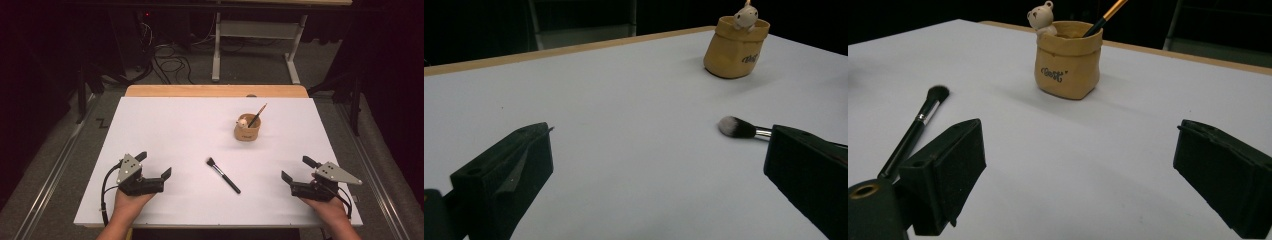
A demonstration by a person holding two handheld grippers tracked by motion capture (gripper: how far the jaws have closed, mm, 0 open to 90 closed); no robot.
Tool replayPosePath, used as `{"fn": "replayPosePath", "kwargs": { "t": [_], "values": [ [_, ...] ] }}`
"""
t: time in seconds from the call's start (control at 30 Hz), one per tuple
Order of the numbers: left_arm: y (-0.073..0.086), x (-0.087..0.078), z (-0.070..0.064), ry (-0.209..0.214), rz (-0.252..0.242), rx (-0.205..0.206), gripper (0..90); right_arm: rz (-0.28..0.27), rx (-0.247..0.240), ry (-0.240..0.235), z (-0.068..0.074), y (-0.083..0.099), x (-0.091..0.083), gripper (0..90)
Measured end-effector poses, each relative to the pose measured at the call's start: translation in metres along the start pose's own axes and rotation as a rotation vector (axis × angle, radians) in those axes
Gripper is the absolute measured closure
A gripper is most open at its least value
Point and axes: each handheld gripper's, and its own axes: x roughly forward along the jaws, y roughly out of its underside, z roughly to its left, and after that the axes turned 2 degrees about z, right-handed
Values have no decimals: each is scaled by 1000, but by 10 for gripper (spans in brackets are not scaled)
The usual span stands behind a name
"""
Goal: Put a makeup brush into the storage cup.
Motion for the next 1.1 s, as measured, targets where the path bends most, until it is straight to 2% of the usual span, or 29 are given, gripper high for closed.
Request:
{"fn": "replayPosePath", "kwargs": {
  "t": [0.1, 0.13, 0.23, 0.3, 0.37, 0.47, 0.6, 0.73, 0.9, 1.1],
  "values": [
    [1, 0, 4, 12, 6, -18, 2, 61, -16, 0, 4, -7, 7, 82],
    [1, 0, 4, 13, 6, -16, 2, 72, -19, 2, 5, -8, 9, 82],
    [0, 1, 4, 3, 10, 12, 8, 154, -55, -2, 10, -12, 18, 86],
    [-1, 2, 5, 32, 18, -5, 8, 195, -56, -7, 10, -14, 21, 94],
    [-1, 2, 4, 39, 15, -5, 8, 241, -41, -6, 10, -16, 23, 98],
    [-3, -1, 4, 25, 12, 1, 8, 306, -44, 5, 7, -18, 25, 99],
    [-5, -7, 6, 19, -11, -18, 8, 392, -46, 15, 6, -22, 25, 100],
    [-3, -6, 7, 20, 3, -25, 8, 478, -41, 10, 3, -28, 25, 105],
    [-1, -3, 4, 16, 18, 3, 3, 559, -45, 17, 0, -37, 25, 119],
    [0, -2, 3, 11, 19, 9, 3, 668, -76, 3, 3, -44, 28, 125]
  ]
}}
